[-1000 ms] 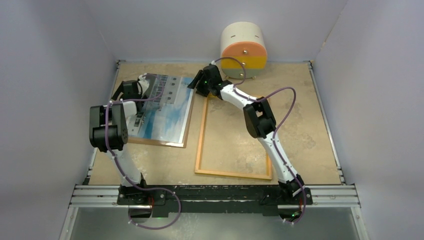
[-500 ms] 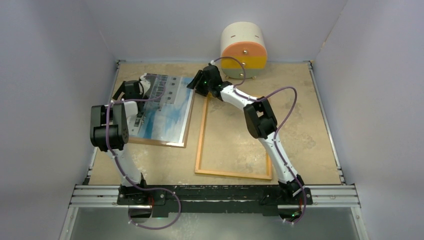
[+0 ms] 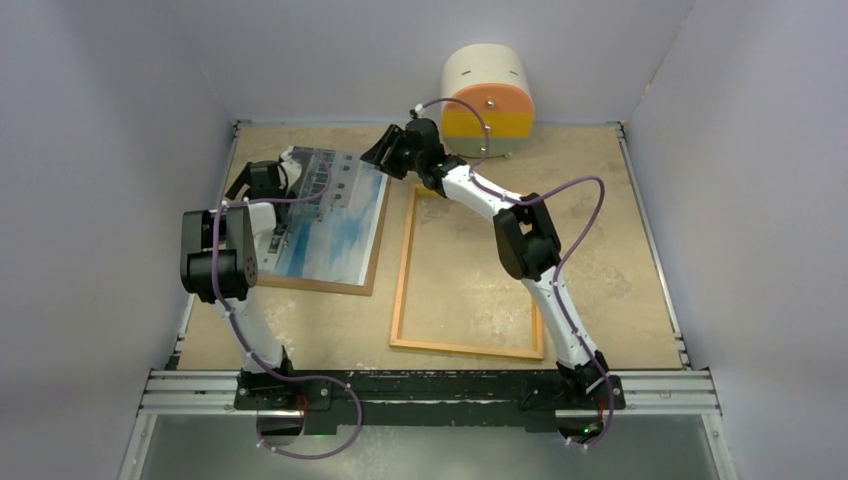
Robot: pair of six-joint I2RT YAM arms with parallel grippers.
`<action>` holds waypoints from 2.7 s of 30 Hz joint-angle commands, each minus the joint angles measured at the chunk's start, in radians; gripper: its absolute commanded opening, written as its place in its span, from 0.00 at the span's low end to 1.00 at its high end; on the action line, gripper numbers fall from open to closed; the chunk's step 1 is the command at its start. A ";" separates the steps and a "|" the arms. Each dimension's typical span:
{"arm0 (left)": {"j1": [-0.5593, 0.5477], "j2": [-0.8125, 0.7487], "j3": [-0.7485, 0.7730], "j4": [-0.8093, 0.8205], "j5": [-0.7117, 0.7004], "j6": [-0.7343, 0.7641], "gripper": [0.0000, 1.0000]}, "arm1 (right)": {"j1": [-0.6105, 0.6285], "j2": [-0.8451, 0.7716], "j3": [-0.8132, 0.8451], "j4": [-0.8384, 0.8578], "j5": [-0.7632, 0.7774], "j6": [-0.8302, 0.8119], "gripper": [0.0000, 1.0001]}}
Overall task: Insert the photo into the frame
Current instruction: Pick up the photo frame item at the center of the board, then place the photo frame item in the photo frame.
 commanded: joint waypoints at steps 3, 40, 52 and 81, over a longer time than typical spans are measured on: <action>-0.013 0.058 -0.036 -0.216 0.142 -0.046 0.98 | 0.021 0.058 0.039 0.094 -0.158 0.084 0.55; -0.304 -0.278 0.184 -0.770 0.444 -0.196 1.00 | -0.286 -0.821 -0.842 -0.689 -0.034 -0.503 0.00; -0.515 -0.235 0.067 -0.669 0.340 -0.211 1.00 | -0.331 -0.845 -0.913 -0.715 0.185 -0.497 0.00; -0.592 -0.263 -0.023 -0.645 0.364 -0.209 1.00 | -0.424 -1.086 -1.373 -0.479 -0.186 -0.385 0.90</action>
